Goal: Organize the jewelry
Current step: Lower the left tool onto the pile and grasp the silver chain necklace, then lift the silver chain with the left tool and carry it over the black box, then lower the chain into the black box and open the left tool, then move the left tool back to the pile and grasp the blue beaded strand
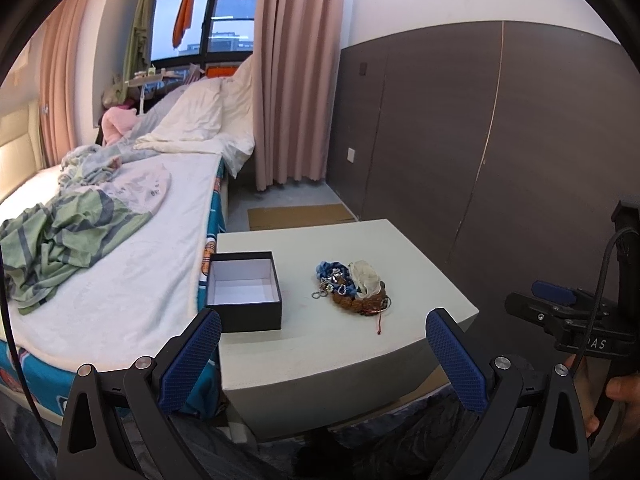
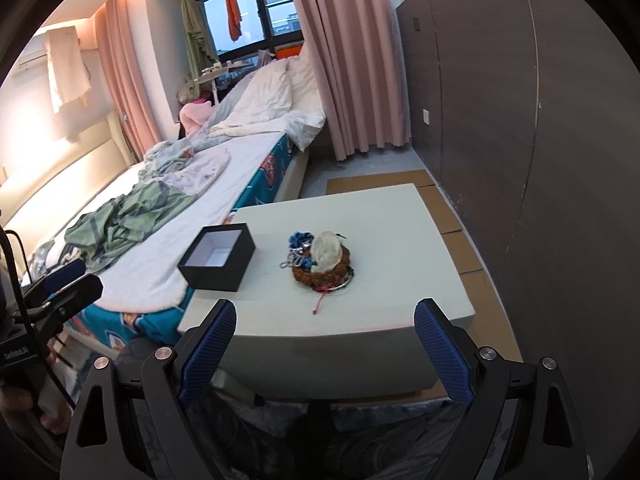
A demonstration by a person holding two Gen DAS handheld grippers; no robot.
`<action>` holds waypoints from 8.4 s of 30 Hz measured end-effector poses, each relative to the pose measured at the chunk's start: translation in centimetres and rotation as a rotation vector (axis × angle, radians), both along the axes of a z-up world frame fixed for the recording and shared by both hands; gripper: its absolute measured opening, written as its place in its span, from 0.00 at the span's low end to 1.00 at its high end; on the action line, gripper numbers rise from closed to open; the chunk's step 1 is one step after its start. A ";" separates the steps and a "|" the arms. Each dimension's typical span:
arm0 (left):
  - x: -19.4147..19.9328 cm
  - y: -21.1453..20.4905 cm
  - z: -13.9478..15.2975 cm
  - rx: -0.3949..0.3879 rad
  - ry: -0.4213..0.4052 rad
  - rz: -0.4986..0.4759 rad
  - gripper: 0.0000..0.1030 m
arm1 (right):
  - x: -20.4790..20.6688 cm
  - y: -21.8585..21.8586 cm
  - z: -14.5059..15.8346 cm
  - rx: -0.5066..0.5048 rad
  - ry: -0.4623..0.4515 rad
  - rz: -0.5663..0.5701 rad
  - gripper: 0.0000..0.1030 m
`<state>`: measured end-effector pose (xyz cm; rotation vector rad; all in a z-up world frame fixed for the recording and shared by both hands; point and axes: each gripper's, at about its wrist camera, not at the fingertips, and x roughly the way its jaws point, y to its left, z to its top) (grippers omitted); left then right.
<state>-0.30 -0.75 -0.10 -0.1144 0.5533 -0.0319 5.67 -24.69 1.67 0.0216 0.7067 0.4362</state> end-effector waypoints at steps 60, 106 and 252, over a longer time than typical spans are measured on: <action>27.2 -3.3 -12.4 0.075 0.492 -0.229 0.27 | 15.3 -2.7 -8.5 0.061 0.247 -0.154 0.88; 24.8 1.5 -7.4 -0.027 0.429 -0.208 0.04 | 17.4 3.7 -8.1 0.085 0.279 0.020 0.88; 16.9 2.3 -1.8 -0.015 0.293 -0.110 0.96 | 12.2 2.5 -3.3 -0.093 0.058 -0.086 0.84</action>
